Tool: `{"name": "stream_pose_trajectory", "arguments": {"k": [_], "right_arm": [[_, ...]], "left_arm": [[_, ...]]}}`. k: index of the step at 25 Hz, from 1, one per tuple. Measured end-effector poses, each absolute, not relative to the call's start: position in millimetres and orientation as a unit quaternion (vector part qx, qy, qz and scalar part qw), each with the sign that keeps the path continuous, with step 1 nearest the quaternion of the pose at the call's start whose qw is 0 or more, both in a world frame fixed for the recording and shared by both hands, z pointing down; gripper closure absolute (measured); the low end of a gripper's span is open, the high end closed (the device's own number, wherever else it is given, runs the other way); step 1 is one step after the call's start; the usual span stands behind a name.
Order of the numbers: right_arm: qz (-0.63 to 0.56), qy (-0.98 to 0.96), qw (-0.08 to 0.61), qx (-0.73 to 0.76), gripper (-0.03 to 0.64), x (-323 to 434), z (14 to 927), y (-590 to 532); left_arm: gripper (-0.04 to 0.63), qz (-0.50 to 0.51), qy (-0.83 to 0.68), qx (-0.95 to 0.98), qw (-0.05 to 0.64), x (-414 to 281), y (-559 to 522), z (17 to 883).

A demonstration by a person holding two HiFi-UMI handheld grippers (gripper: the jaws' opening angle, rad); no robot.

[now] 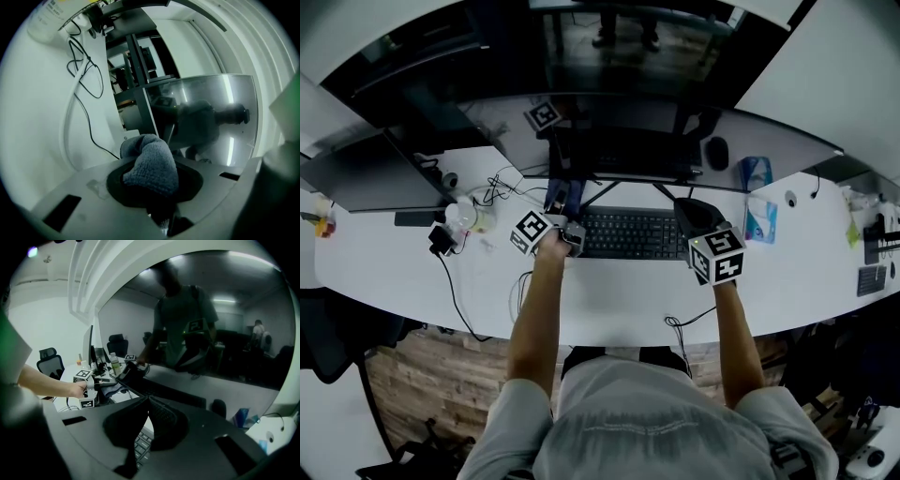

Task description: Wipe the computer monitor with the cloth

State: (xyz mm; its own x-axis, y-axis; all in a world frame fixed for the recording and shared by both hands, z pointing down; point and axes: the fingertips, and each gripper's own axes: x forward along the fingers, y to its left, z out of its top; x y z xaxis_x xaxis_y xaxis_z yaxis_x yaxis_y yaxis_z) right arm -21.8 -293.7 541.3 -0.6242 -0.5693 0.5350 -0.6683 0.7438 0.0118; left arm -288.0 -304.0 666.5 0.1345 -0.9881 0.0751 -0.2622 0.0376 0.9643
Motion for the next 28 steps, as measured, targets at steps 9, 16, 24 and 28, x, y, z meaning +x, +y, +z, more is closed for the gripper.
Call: {"name": "stream_pose_trajectory", "arguments": {"k": [9,16,24,28], "right_arm": [[0.104,-0.890,0.262,0.359,0.448,18.4,547.4,-292.7],[0.106,-0.887,0.258,0.367,0.448,44.4,547.3,-296.3],[0.112,-0.884,0.247,0.381,0.448,68.8,543.4,-300.6],[0.116,-0.881,0.243,0.389,0.448,85.5,544.7,-302.3]], "left_arm": [[0.518,-0.399,-0.540,0.566,0.478,-265.0,-310.2,666.4],[0.518,-0.377,-0.540,0.578,0.483,-232.0,-317.0,666.1],[0.520,-0.373,-0.533,0.582,0.488,-207.2,-321.7,667.2],[0.520,-0.336,-0.524,0.607,0.495,-179.2,-327.7,665.4]]}}
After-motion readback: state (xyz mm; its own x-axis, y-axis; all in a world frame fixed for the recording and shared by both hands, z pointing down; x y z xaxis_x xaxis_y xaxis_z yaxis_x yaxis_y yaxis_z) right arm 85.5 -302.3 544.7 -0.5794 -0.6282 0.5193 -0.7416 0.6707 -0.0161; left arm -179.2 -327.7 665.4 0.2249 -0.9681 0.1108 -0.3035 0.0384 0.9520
